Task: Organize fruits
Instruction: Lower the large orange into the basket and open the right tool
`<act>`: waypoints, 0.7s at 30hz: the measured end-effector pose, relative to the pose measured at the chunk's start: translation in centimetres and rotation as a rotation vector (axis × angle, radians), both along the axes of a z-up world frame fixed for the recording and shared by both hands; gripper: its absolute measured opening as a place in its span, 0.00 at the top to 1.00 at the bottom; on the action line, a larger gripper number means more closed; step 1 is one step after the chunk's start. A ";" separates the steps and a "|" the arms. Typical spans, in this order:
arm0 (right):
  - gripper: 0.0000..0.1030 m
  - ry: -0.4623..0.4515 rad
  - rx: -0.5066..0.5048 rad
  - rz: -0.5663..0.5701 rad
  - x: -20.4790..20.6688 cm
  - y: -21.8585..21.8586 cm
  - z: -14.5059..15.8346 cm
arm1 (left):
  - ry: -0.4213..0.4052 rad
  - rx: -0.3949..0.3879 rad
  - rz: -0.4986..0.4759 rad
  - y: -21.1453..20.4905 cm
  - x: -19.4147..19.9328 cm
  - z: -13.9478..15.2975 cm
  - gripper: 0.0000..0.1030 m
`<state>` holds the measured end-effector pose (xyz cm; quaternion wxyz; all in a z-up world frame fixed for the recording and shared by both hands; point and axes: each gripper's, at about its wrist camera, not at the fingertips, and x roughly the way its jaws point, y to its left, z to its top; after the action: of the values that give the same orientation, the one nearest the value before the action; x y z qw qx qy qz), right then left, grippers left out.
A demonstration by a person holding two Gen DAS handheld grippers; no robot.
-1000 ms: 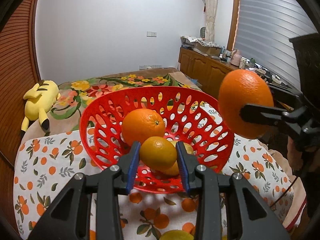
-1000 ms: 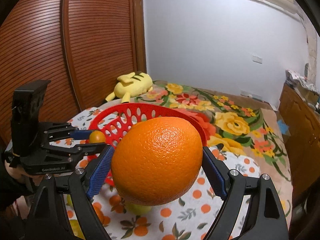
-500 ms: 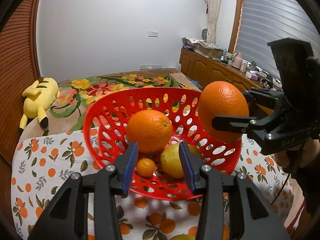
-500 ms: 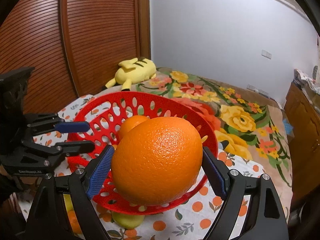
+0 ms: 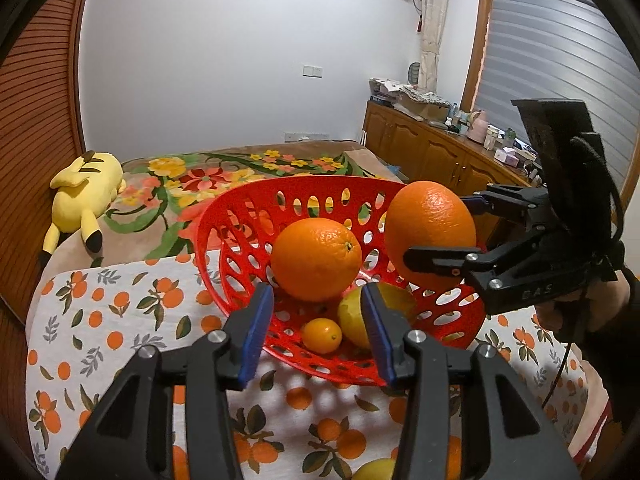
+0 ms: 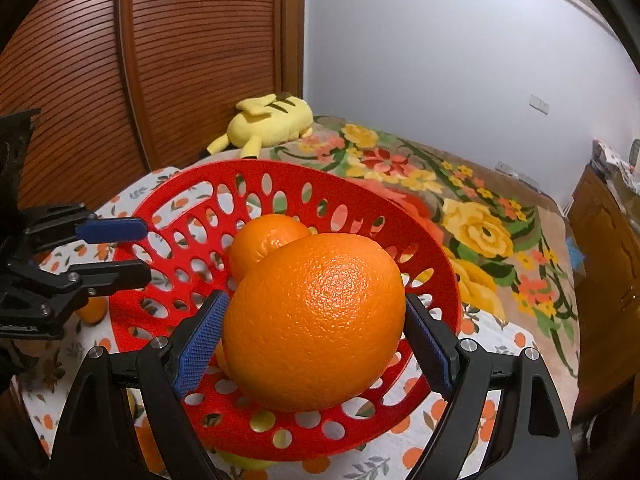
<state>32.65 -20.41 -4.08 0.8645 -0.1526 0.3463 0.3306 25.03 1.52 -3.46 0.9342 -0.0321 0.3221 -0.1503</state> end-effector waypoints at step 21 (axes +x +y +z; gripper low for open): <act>0.14 0.009 -0.074 -0.040 1.3 0.3 -1.5 | -0.007 0.001 0.006 0.4 -0.6 0.1 0.55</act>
<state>33.92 -20.13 -5.59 0.8631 -0.1762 0.3652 0.3010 24.41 1.89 -3.39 0.9358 -0.0320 0.3189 -0.1472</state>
